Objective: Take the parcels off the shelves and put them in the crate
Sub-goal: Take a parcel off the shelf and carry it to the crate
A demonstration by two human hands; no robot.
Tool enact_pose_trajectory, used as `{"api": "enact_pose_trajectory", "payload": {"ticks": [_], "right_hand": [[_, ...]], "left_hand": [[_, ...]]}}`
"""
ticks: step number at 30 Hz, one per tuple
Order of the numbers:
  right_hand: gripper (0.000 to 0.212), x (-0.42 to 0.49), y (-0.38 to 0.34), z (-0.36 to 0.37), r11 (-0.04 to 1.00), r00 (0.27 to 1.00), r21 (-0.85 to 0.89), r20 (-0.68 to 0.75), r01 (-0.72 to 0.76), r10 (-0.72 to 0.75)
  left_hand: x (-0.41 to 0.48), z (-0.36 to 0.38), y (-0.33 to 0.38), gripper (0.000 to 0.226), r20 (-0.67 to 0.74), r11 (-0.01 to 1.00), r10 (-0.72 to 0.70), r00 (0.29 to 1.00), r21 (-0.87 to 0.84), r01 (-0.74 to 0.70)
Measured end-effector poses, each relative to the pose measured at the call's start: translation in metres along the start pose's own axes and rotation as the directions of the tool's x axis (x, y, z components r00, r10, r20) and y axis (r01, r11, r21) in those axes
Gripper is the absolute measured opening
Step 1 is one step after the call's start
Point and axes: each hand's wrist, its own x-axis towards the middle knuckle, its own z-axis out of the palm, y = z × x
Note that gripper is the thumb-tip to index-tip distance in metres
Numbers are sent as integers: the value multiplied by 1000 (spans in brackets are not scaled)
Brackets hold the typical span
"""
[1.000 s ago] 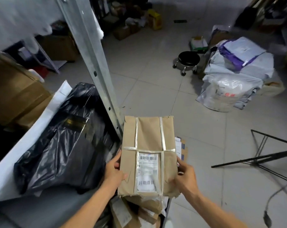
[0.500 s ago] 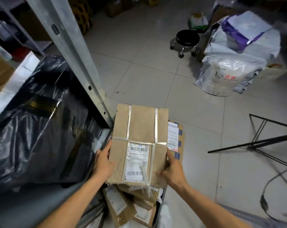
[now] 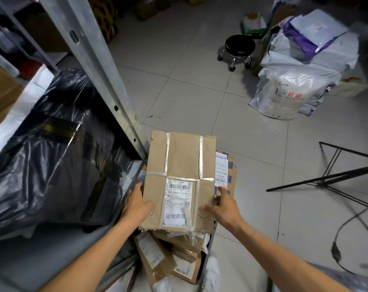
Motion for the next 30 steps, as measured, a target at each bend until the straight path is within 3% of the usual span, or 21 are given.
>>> {"api": "enact_pose_trajectory", "payload": {"ticks": [2,5,11,14,16,23,27,30], "right_hand": [[64,-5,-1,-4,996,999,-70,-4,50,-50],[63,-15,-15,-15,947,991,-294,19,131,-132],[70,-44,-82,-46,713,963,-651,122,261,-242],[59,-66,-120,-64,579,947,-754,188,309,-261],[56,-81,-143,-79,547,945,-780,173,304,-278],[56,-139,-186,-120,583,924,-761,52,283,-380],[53,-172,-191,-131,514,897,-794,86,325,-433],[50,-202,-196,-133,454,867,-807,135,376,-479]], "left_hand": [[-5,-3,3,71,-10,993,43,999,113,-41],[-18,-15,16,65,-20,917,228,973,340,-208],[-53,-55,73,52,132,675,455,881,595,-437],[-74,-75,106,45,241,505,492,836,704,-500],[-84,-88,127,42,274,429,505,818,743,-514],[-118,-109,164,42,299,389,573,763,720,-575],[-157,-121,169,41,291,357,605,741,733,-579],[-198,-134,160,40,210,405,622,755,739,-539]]}}
